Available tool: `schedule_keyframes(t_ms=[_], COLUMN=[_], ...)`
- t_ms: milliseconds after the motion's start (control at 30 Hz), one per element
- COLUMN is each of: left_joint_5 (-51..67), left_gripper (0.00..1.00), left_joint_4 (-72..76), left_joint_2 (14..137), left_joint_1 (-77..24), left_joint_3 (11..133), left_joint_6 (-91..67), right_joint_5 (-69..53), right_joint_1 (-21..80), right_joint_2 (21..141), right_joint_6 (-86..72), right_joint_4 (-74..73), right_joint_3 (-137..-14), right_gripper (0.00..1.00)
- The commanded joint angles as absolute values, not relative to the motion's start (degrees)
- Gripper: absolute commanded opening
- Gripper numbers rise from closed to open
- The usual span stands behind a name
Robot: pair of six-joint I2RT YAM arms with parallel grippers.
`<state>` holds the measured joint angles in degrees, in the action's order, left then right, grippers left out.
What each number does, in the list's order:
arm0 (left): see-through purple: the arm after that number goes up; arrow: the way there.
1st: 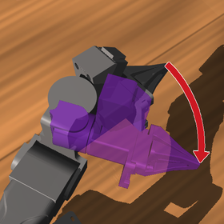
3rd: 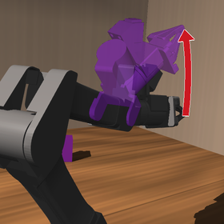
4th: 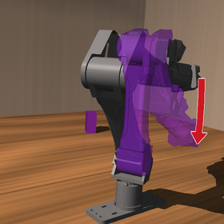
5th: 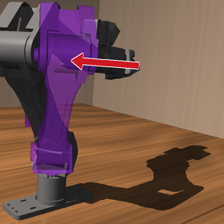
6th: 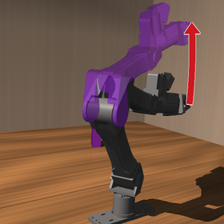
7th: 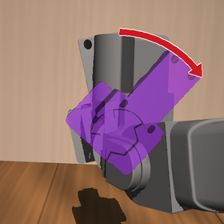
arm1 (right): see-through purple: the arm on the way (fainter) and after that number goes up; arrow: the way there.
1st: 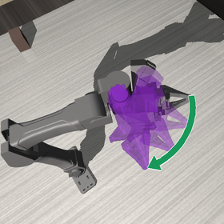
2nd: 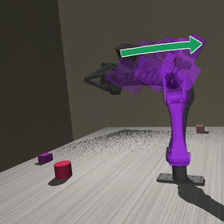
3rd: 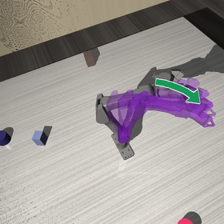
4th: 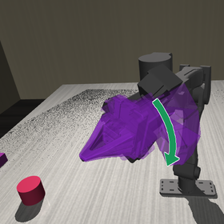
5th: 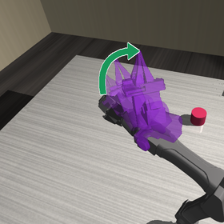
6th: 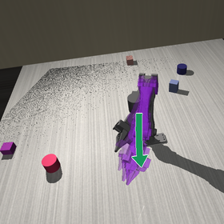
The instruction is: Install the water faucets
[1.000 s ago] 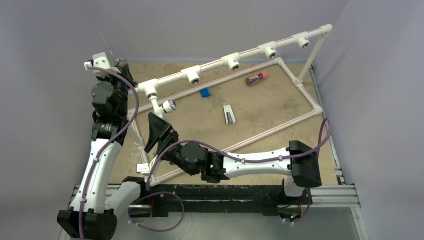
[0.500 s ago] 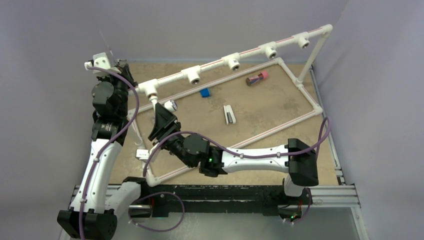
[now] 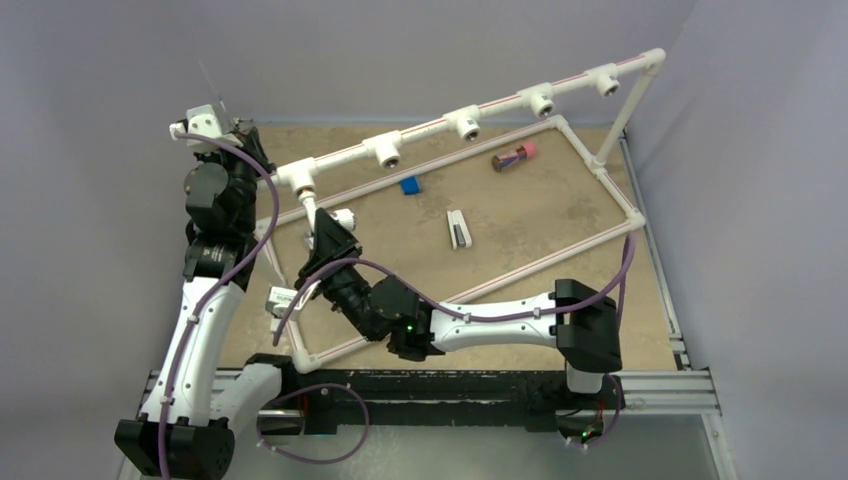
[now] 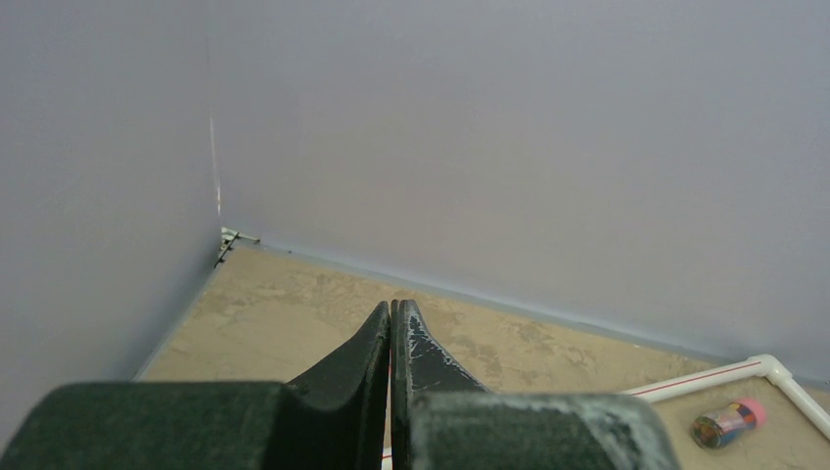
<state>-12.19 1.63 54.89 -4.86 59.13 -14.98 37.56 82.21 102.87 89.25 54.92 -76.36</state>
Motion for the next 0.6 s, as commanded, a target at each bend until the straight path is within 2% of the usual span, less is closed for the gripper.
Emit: schedule_keyframes(t_ms=[0,167,300,567], left_joint_5=[-6.23,-6.26,-6.23,-6.07], left_gripper=[0.00,0.00,0.00,0.00], left_joint_4=[-14.24,-14.20,-14.23,-14.21], left_joint_2=[57.57,57.49,57.46,57.39], left_joint_1=[-5.71,-5.71,-5.71,-5.73], left_joint_3=[54.76,54.83,54.84,54.76], left_joint_6=[-15.82,-15.82,-15.82,-15.81], right_joint_5=[44.12,42.95,36.78,35.43], right_joint_1=[81.72,81.91,81.62,81.12], right_joint_2=[103.74,102.16,99.33,97.12], right_joint_6=[74.12,52.05,30.20,-4.95], right_joint_4=[61.76,59.37,56.33,63.86], right_joint_3=[-77.59,-79.49,-78.42,-74.17], right_gripper=[0.00,0.00,0.00,0.00])
